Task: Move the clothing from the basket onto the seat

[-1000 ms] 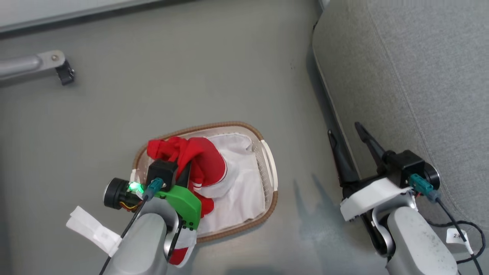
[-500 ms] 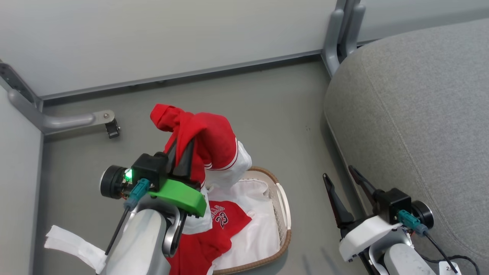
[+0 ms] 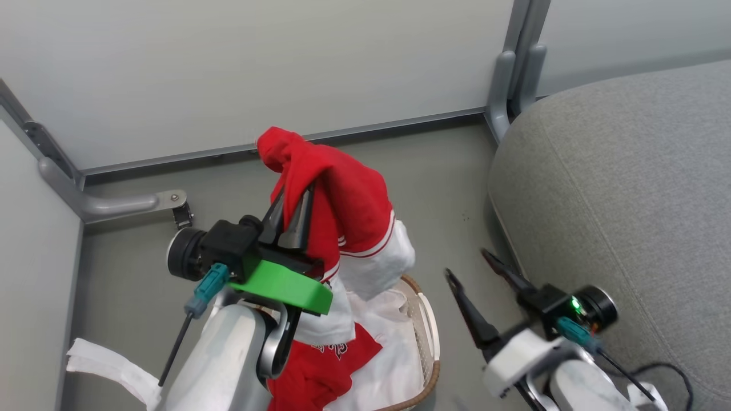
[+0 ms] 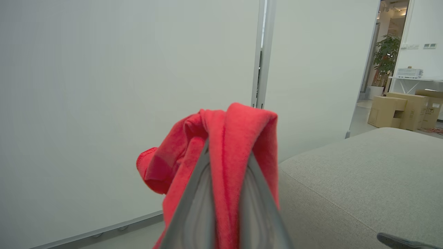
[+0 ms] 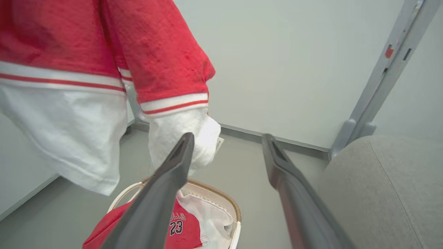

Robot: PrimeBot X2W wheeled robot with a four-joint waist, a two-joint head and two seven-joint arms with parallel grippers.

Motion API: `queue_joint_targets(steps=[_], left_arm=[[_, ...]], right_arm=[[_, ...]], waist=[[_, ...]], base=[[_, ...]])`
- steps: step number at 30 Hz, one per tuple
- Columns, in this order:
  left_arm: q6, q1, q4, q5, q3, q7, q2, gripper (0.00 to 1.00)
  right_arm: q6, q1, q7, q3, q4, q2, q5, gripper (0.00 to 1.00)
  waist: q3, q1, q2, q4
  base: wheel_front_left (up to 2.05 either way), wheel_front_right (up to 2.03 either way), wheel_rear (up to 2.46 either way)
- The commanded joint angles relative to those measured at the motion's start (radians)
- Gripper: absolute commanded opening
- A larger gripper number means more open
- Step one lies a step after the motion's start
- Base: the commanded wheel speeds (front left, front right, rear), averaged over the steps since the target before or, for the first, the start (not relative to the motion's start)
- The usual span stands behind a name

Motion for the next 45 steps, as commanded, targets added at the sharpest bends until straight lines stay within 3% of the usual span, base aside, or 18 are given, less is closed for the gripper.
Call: queue_joint_targets(steps=[1,8,14,19,20,21,22,26,27,28,35,45], left_arm=[[0.005,-0.003,-0.004,-0.002,-0.009,-0.001,0.002,0.0],[0.021,-0.016,-0.015,-0.034,-0.06,-0.001,0.003,0.0],[0.03,-0.025,-0.017,-0.064,-0.123,-0.001,0.003,0.0],[0.034,-0.037,-0.016,-0.097,-0.173,-0.001,0.003,0.0],[0.036,-0.036,-0.02,-0.106,-0.181,-0.001,0.002,0.0],[0.04,-0.035,-0.02,-0.107,-0.188,-0.001,0.003,0.0],[0.042,-0.034,-0.017,-0.108,-0.194,-0.001,0.003,0.0],[0.053,-0.033,-0.011,-0.097,-0.187,-0.001,0.003,0.0],[0.057,-0.032,-0.011,-0.091,-0.184,0.0,0.003,0.18],[0.06,-0.03,-0.013,-0.087,-0.18,0.0,0.002,1.0],[0.053,-0.011,0.005,-0.044,-0.169,0.0,0.003,1.0],[0.035,-0.026,0.023,-0.034,-0.197,0.0,0.003,1.0]], right_arm=[[-0.001,-0.033,-0.002,0.027,-0.01,-0.011,0.006,1.0],[-0.001,-0.223,-0.002,0.215,0.017,-0.037,0.036,1.0],[-0.001,-0.374,-0.002,0.348,0.144,0.003,0.051,1.0],[-0.001,-0.447,-0.002,0.358,0.247,0.044,0.042,1.0],[-0.001,-0.453,-0.002,0.349,0.26,0.054,0.047,0.92],[-0.001,-0.455,-0.002,0.339,0.271,0.06,0.05,0.14],[-0.001,-0.453,-0.002,0.328,0.283,0.066,0.06,0.0],[-0.001,-0.439,-0.002,0.271,0.269,0.075,0.09,0.0],[-0.001,-0.435,-0.002,0.253,0.258,0.076,0.094,0.0],[-0.001,-0.427,-0.002,0.23,0.249,0.076,0.097,0.0],[-0.001,-0.372,-0.002,0.124,0.19,0.068,0.091,0.0],[-0.001,-0.296,-0.002,0.011,0.101,0.034,0.089,0.0]], waist=[[0.004,0.0001,-0.0001,0.004],[0.015,0.0001,-0.0001,0.028],[0.02,0.0001,-0.0001,0.058],[0.026,0.0001,-0.0001,0.085],[0.028,0.0001,-0.0001,0.09],[0.028,0.0001,-0.0001,0.094],[0.029,0.0001,-0.0001,0.097],[0.042,0.0001,-0.0001,0.086],[0.046,0.0001,-0.0001,0.079],[0.049,0.0001,-0.0001,0.068],[0.07,0.0001,-0.0001,-0.059],[0.088,0.0001,-0.0001,-0.32]], base=[[0.0,0.0,0.0],[0.0,0.0,0.0],[0.0,0.0,0.0],[0.0,0.0,0.0],[0.0,0.0,0.0],[0.0,0.0,0.0],[0.0,0.0,0.0],[0.0,0.0,0.0],[0.0,0.0,0.0],[0.0,0.0,0.0],[0.0,0.0,0.0],[0.0,0.0,0.0]])
